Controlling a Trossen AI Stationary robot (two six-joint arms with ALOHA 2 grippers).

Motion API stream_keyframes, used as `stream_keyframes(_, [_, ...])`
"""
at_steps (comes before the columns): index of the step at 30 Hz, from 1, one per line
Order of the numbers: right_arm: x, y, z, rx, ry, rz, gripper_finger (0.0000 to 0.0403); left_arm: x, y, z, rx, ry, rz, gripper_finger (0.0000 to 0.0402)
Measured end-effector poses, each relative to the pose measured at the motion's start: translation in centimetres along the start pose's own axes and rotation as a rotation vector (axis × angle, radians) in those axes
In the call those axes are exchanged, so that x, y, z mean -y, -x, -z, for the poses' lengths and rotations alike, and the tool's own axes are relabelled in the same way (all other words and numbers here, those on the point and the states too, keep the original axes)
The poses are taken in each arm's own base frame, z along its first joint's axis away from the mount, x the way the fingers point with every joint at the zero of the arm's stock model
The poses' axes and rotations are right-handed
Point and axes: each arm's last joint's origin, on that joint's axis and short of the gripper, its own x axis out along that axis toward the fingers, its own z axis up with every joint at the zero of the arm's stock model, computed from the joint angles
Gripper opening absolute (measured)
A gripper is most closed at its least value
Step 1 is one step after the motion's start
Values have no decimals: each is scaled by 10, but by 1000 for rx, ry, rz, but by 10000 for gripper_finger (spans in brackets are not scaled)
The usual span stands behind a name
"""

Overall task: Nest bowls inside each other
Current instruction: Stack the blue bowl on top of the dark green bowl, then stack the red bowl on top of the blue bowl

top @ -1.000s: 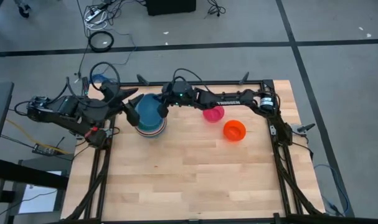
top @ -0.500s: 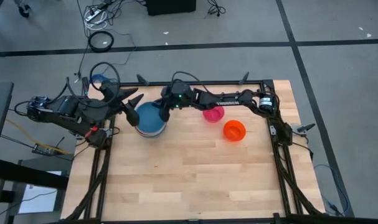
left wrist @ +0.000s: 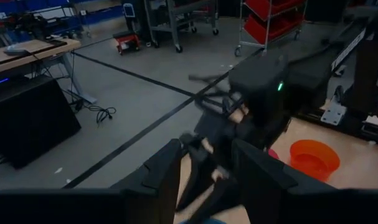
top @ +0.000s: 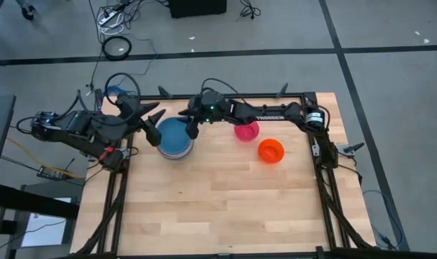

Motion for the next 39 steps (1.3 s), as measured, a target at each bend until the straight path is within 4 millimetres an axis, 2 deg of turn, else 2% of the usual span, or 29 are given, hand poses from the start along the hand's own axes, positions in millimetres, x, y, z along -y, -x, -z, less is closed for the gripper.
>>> stream_keyframes(7, [-4,22,-23,22,71,65,111,-1,0,2,-15,-7,-9,152])
stream_keyframes(12, [-4,27,-23,-27,76,84,111,-2,0,5,-29,-10,-15,152])
stream_keyframes(17, [-5,36,-12,-197,97,139,109,-5,0,11,-71,-7,-34,152])
stream_keyframes(23, [-4,71,8,-591,235,402,108,-9,1,21,-143,6,-54,152])
stream_keyframes(29, [-5,98,31,-942,229,448,107,-7,-1,30,-202,13,-29,152])
stream_keyframes(35, [-3,105,43,-1038,183,488,114,-4,-5,41,-234,5,-24,152])
stream_keyframes(39, [-1,106,60,-1081,146,516,131,-2,-7,47,-248,9,-32,152])
